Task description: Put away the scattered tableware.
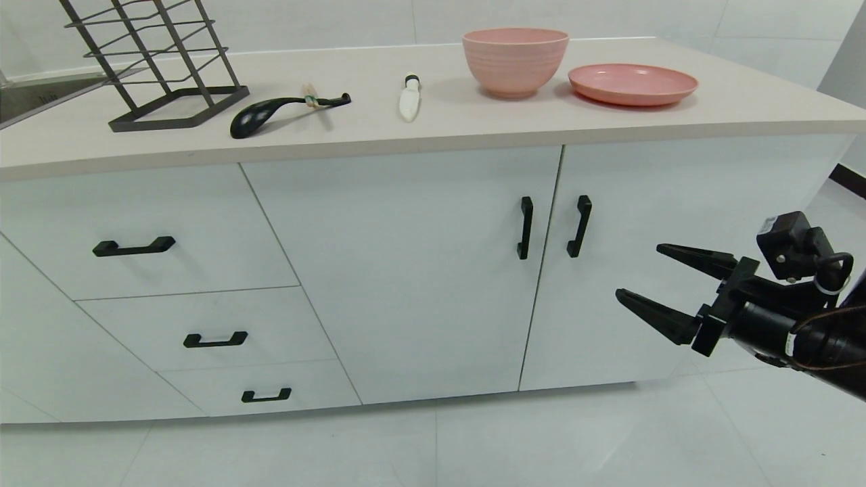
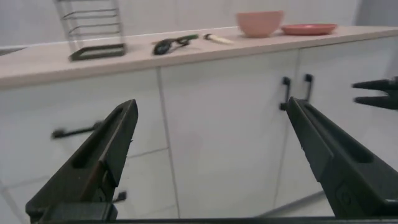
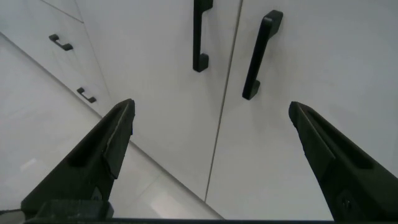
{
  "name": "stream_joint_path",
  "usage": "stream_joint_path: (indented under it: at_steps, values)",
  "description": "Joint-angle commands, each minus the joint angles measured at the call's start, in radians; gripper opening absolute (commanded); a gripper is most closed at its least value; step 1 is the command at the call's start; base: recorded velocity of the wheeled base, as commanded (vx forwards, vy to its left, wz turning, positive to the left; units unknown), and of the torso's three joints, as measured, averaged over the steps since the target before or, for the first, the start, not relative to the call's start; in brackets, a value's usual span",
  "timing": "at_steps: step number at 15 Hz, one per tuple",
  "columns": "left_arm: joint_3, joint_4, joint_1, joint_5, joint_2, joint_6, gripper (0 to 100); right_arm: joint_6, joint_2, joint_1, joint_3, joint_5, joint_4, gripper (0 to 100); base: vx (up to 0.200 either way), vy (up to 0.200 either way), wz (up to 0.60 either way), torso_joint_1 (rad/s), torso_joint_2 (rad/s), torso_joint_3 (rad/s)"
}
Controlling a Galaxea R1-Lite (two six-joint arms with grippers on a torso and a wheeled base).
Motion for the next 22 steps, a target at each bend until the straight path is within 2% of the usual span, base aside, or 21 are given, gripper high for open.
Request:
stream_joint_path:
  at_steps: [1,3,4,5,6,7,8,10,11,12,13,16,17,18,20,21,22]
  values:
    - [-0.189,-0.001,-0.014,-0.206,0.355,0.042,100,0.0,-0.016,0.0,-0.001,0.001,0.0,100,0.0,0.0,0.0,0.0,0.0,0.0]
    - [-0.183,-0.017,-0.02,-0.383,0.543,0.096,100,0.0,-0.036,0.0,0.005,0.001,0.0,100,0.0,0.0,0.0,0.0,0.0,0.0]
    - [-0.168,-0.047,-0.026,-0.433,0.605,0.117,100,0.0,-0.039,0.0,0.008,0.001,0.0,100,0.0,0.0,0.0,0.0,0.0,0.0]
    - [-0.142,-0.113,-0.046,-0.488,0.682,0.154,100,0.0,-0.042,0.0,0.016,0.001,0.0,100,0.0,0.0,0.0,0.0,0.0,0.0]
    - [-0.12,-0.185,-0.077,-0.516,0.74,0.183,100,0.0,-0.047,0.0,0.022,0.001,0.0,100,0.0,0.0,0.0,0.0,0.0,0.0]
    - [-0.102,-0.248,-0.092,-0.518,0.802,0.201,100,-0.002,-0.047,0.002,0.022,0.002,-0.002,100,0.0,0.0,0.0,0.0,0.0,0.0]
    - [-0.099,-0.271,-0.11,-0.521,0.843,0.208,100,-0.002,-0.044,0.005,0.02,0.009,-0.003,100,0.0,0.0,0.0,0.0,0.0,0.0]
    - [-0.094,-0.332,-0.221,-0.538,0.932,0.238,100,-0.002,-0.041,0.011,0.022,0.012,-0.003,100,0.0,0.0,0.0,0.0,0.0,0.0]
    - [-0.099,-0.344,-0.288,-0.57,0.966,0.246,100,-0.002,-0.042,0.031,0.02,0.012,-0.003,100,0.0,0.0,0.0,0.0,0.0,0.0]
    - [-0.117,-0.349,-0.411,-0.646,1.018,0.237,100,-0.002,-0.038,0.051,0.019,0.012,-0.003,100,0.0,0.0,0.0,0.0,0.0,0.0]
    - [-0.154,-0.363,-0.48,-0.669,1.084,0.241,100,-0.003,-0.029,0.066,0.016,0.012,-0.003,100,0.0,0.0,0.0,0.0,0.0,0.0]
    - [-0.287,-0.455,-0.594,-0.671,1.31,0.243,100,-0.003,-0.01,0.069,0.005,0.016,-0.008,100,0.0,0.0,0.0,0.0,0.0,0.0]
    - [-0.37,-0.562,-0.63,-0.665,1.449,0.237,100,-0.003,-0.009,0.069,0.008,0.027,-0.008,100,0.0,0.0,0.0,0.0,0.0,0.0]
    - [-0.442,-0.617,-0.659,-0.623,1.54,0.235,100,-0.008,0.002,0.069,0.009,0.045,-0.01,100,0.0,0.0,0.0,0.0,0.0,0.0]
    - [-0.583,-0.643,-0.713,-0.485,1.67,0.234,100,-0.017,0.042,0.069,0.0,0.051,-0.011,100,0.0,0.0,0.0,0.0,0.0,0.0]
    - [-0.66,-0.646,-0.732,-0.47,1.718,0.235,100,-0.029,0.062,0.069,-0.026,0.059,-0.016,100,0.0,0.0,0.0,0.0,0.0,0.0]
    - [-0.672,-0.646,-0.735,-0.468,1.724,0.235,100,-0.029,0.065,0.068,-0.032,0.062,-0.017,100,0.0,0.0,0.0,0.0,0.0,0.0]
